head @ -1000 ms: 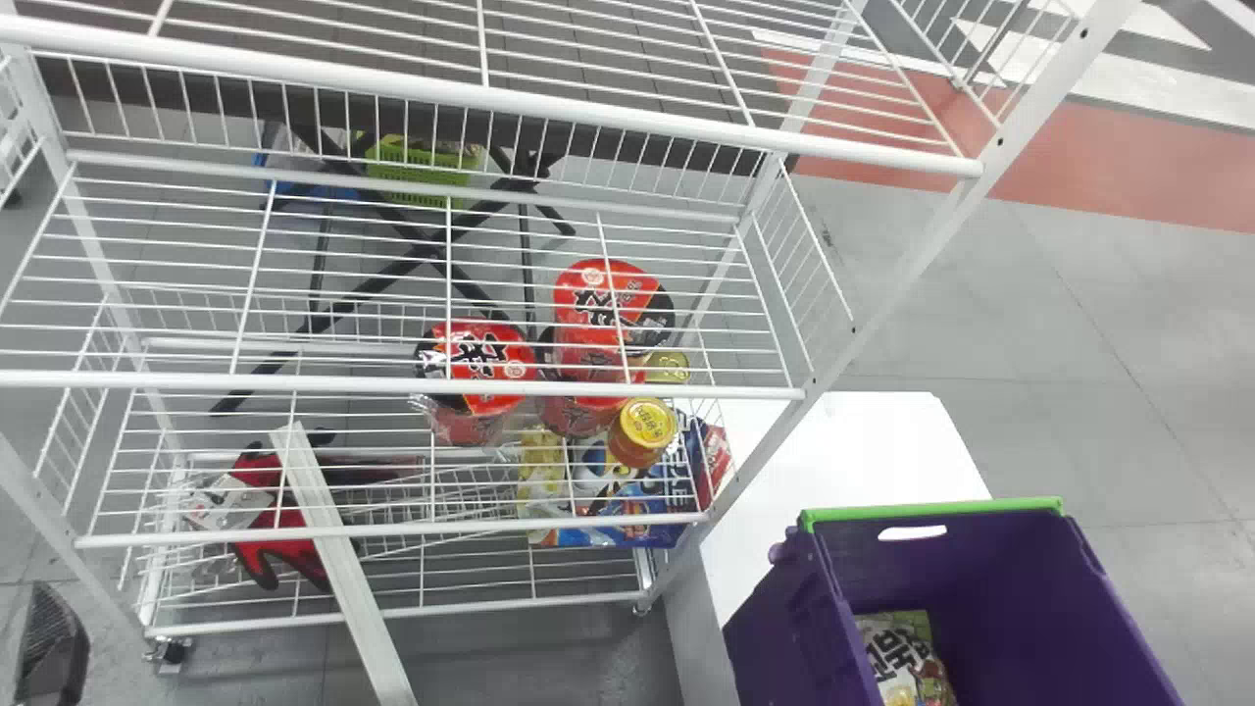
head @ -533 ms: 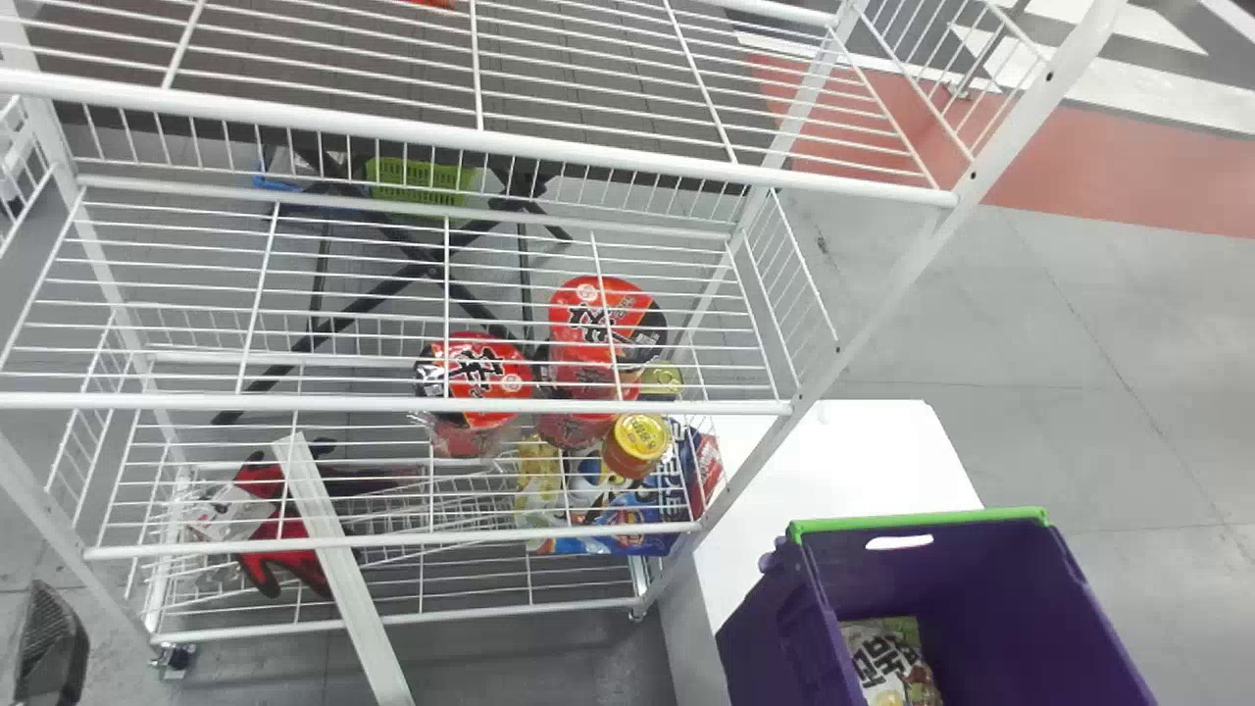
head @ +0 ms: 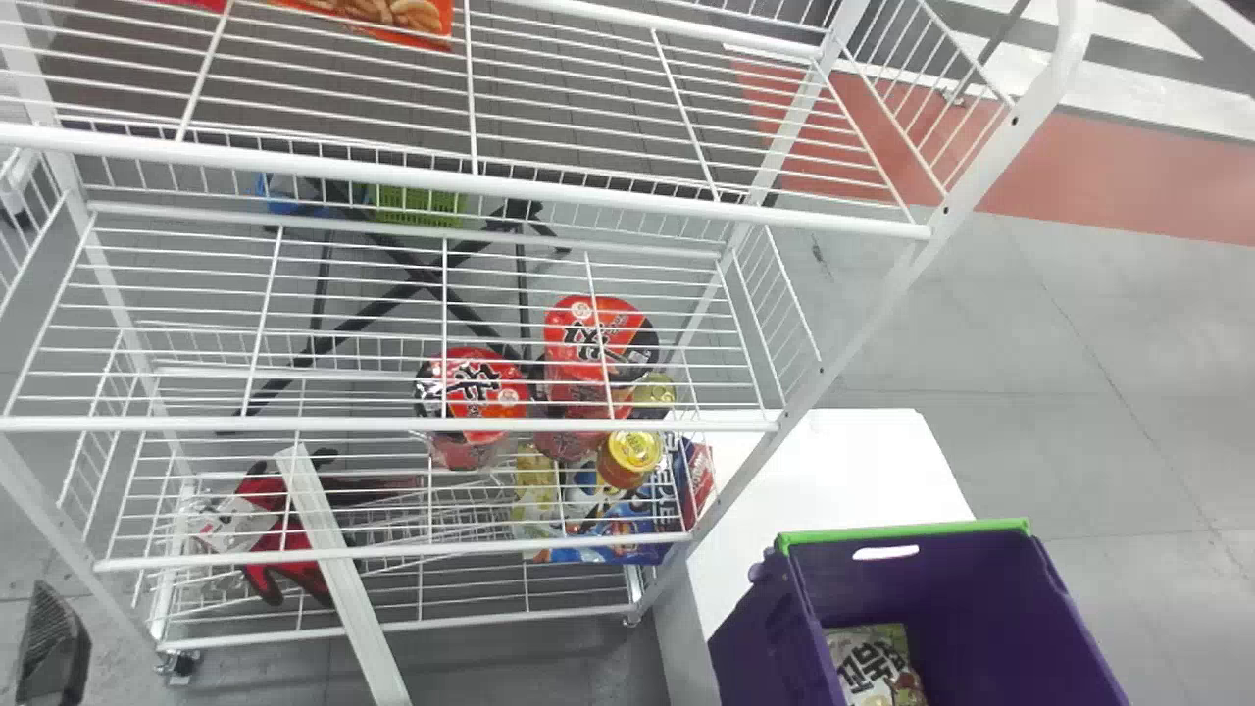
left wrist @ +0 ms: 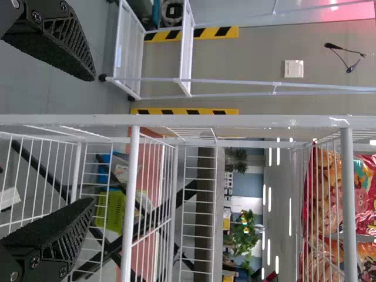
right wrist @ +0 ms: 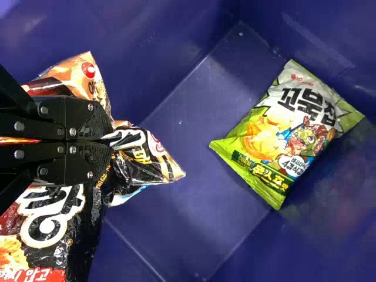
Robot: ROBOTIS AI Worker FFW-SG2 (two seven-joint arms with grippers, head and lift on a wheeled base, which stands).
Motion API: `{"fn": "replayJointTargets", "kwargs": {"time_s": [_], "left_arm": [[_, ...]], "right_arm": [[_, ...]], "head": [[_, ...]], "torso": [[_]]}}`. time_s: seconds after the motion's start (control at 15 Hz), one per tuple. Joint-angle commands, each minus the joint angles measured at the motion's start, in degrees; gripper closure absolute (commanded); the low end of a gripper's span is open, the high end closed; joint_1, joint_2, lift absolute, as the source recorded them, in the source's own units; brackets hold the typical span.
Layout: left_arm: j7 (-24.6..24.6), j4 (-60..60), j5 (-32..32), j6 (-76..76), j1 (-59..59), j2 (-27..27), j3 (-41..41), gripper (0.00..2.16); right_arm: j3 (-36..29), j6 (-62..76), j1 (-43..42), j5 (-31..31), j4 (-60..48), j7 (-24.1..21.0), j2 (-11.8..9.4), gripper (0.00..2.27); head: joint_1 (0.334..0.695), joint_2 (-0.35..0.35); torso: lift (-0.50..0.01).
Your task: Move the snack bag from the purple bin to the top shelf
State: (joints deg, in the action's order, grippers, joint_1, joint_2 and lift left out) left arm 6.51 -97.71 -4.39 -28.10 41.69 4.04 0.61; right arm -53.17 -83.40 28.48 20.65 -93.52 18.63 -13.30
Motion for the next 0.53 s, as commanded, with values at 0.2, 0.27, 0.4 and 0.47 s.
{"fn": "replayJointTargets", "kwargs": {"time_s": [0.2,0.27,0.4,0.47], "left_arm": [[0.08,-0.29,0.09,-0.06,0.23,0.09,0.27,0.07],[0.08,-0.29,0.09,-0.06,0.23,0.09,0.27,0.07],[0.08,-0.20,0.09,0.12,0.23,0.09,0.27,0.07],[0.08,-0.20,0.09,0.12,0.23,0.09,0.27,0.07]], "right_arm": [[-0.10,-0.58,0.00,0.00,-0.26,0.00,-0.06,2.25],[-0.01,-0.58,0.00,0.00,-0.26,0.00,-0.06,2.25],[-0.01,-0.58,0.00,0.00,-0.26,0.00,-0.06,2.25],[-0.01,-0.58,0.00,0.00,-0.26,0.00,-0.06,2.25]], "head": [[0.695,-0.350],[0.695,-0.350],[0.695,-0.350],[0.695,-0.350]], "torso": [[-0.252],[-0.248],[-0.240],[-0.236]]}}
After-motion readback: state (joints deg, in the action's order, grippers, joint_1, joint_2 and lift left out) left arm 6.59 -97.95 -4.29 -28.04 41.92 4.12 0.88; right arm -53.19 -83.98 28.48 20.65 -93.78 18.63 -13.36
